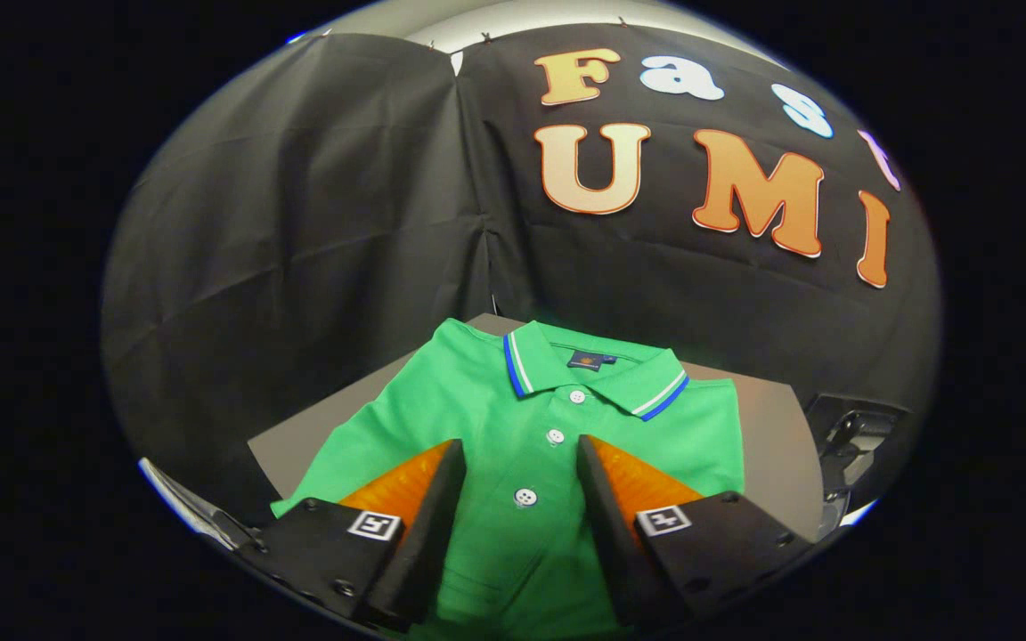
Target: Put the clothes into the washing machine and then close the washing machine lid.
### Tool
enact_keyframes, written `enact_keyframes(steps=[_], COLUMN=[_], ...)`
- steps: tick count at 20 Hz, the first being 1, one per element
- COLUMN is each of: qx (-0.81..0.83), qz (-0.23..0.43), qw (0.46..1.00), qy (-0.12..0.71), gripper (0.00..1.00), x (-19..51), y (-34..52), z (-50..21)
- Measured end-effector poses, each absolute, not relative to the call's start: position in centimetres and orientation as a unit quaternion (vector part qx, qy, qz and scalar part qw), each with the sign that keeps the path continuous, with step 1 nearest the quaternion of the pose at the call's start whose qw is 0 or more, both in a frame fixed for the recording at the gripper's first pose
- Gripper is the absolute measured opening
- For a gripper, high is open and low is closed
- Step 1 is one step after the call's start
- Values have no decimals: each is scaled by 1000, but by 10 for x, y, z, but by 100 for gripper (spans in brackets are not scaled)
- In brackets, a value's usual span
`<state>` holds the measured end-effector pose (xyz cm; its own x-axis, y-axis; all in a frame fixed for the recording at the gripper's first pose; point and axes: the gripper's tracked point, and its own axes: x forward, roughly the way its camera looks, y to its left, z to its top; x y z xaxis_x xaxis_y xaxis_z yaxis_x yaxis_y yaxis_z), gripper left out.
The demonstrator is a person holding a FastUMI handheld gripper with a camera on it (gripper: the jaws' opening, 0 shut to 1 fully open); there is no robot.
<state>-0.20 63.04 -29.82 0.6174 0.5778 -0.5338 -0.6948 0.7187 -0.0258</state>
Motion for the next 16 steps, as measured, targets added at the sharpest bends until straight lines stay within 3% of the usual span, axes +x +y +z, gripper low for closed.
enact_keyframes(steps=[1,2,4,6,10,16], qx=[-115,-117,-120,-124,-92,-30], qz=[362,361,370,375,369,378], qw=[890,890,887,886,892,909], qy=[253,252,248,243,244,173], gripper=[70,69,52,40,24,20], x=[-2,0,1,3,5,-4], y=[630,625,623,617,610,590], z=[-298,-297,-297,-296,-288,-230])
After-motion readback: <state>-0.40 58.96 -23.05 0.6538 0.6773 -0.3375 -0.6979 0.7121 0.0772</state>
